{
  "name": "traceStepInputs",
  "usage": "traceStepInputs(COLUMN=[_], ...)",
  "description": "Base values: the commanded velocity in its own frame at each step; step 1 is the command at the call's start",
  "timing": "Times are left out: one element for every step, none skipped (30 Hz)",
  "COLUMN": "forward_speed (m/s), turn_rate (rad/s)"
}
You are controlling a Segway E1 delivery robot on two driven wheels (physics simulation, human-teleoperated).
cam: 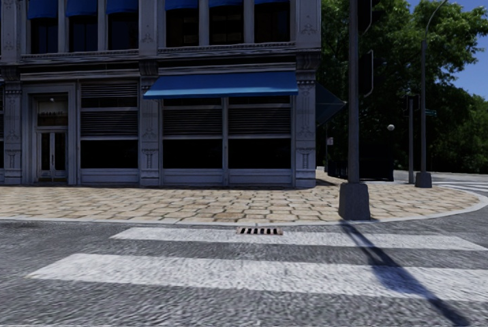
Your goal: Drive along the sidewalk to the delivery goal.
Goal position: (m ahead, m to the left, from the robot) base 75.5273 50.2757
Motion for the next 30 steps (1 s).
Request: traceStepInputs(forward_speed=[2.0,2.0,2.0,2.0,2.0,2.0,2.0,2.0,2.0,2.0,2.0,2.0,2.0,2.0,2.0,2.0,2.0,2.0,2.0,2.0,2.0,2.0,2.0,2.0,2.0,2.0,2.0,2.0,2.0,2.0], turn_rate=[0.0,0.0,0.0,0.0,0.0,0.0,0.0,0.0,0.0,0.0,0.0,0.0,0.0,0.0,0.0,0.0,0.0,0.0,0.0,0.0,0.0,0.0,0.0,0.0,0.0,0.0,0.0,0.0,0.0,0.0])
